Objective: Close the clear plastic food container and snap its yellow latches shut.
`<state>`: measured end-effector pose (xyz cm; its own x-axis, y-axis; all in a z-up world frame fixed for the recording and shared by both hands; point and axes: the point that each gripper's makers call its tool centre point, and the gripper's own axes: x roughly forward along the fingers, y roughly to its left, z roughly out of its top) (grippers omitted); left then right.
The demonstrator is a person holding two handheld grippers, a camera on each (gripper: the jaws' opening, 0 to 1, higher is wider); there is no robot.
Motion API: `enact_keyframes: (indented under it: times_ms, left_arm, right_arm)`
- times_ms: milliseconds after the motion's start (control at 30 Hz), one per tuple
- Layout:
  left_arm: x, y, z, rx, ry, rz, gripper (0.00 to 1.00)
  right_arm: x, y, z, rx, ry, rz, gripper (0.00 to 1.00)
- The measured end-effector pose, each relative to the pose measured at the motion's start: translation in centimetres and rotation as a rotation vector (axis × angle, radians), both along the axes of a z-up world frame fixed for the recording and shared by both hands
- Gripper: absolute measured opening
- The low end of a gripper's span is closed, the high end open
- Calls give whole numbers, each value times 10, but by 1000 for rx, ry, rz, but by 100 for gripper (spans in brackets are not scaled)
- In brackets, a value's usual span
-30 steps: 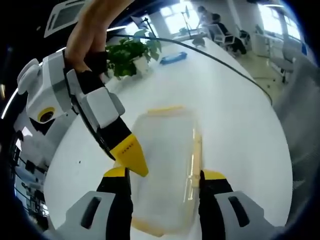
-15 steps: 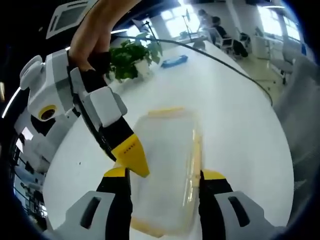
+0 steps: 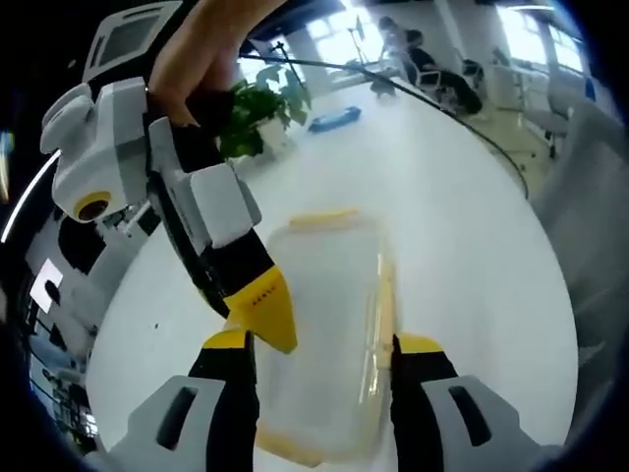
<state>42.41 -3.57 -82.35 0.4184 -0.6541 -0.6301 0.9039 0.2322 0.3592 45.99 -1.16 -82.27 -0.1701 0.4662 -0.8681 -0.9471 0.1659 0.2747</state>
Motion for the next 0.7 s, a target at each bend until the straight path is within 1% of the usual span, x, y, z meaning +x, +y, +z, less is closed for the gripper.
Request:
enact_keyframes:
  times_ms: [100,200,333,433,567,700]
  left_arm:
    - [0,0,0,-8,1,-1,50]
    - [-1,1,0,1,-1,-10,50]
    - [-2,3,-1,23,1,-33,51]
    - [-3,3,0,33,-1,-43,51]
    - [-4,4,0,37,-6,-79,52]
    - [-3,5,3,25,19,-95,53]
  right_arm:
    - [0,0,1,1,-29,-3,40]
    - [1,0,1,2,-40,-25,40]
    - [0,1,2,5,-70,-56,40]
    - [0,2,4,-5,-119,-70,39]
    - [-1,2,6,-10,-153,-80,39]
    - [1,1,7,-12,-172,-104,39]
